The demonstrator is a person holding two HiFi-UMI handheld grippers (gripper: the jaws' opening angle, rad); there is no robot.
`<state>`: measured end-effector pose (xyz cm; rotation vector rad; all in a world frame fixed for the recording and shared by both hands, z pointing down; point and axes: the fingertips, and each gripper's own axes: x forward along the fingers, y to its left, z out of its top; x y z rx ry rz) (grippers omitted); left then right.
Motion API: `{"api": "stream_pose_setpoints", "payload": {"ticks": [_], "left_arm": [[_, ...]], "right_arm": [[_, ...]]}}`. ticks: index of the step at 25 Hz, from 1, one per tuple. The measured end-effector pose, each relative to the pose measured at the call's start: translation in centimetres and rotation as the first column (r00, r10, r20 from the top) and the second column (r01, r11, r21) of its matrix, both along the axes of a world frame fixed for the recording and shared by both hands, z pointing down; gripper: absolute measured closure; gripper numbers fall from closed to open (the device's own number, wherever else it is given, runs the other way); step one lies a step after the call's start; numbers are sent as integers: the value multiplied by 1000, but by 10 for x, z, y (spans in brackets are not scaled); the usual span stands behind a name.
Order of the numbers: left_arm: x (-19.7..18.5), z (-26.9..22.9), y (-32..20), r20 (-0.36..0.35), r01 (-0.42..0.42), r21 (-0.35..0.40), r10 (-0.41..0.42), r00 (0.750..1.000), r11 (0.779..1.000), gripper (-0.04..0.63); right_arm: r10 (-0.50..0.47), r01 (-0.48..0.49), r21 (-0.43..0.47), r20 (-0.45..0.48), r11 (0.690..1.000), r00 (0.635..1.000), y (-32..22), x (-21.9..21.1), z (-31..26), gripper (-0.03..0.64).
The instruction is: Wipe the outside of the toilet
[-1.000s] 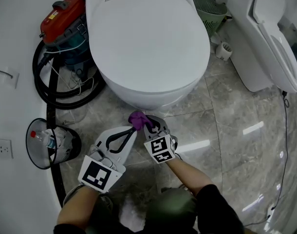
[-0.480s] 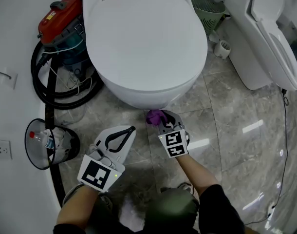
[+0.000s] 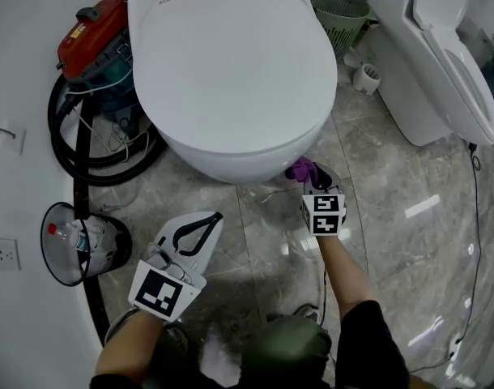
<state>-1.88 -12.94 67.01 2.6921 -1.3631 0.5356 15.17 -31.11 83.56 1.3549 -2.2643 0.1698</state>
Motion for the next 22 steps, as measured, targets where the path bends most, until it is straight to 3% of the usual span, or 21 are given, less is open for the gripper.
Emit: {"api": "stream_pose_setpoints", "payload": {"ticks": [5, 11, 19, 22], "left_arm": [[0, 2, -1, 2, -1, -1, 1, 1000, 1000, 592], [0, -3, -4, 15, -18, 28, 17, 1000, 999, 592], [2, -11, -6, 42, -58, 90, 54, 998, 994, 592], [6, -17, -4, 39, -90, 127, 85, 996, 988, 592]], "right_arm": [[77, -77, 2, 4, 997, 997, -21, 18, -3, 577], [66, -66, 3, 34, 998, 997, -9, 17, -7, 577], [38, -39, 5, 96, 999, 995, 48, 17, -32, 577], [-18, 18, -3, 92, 1000, 996, 83, 9, -48, 577]]}}
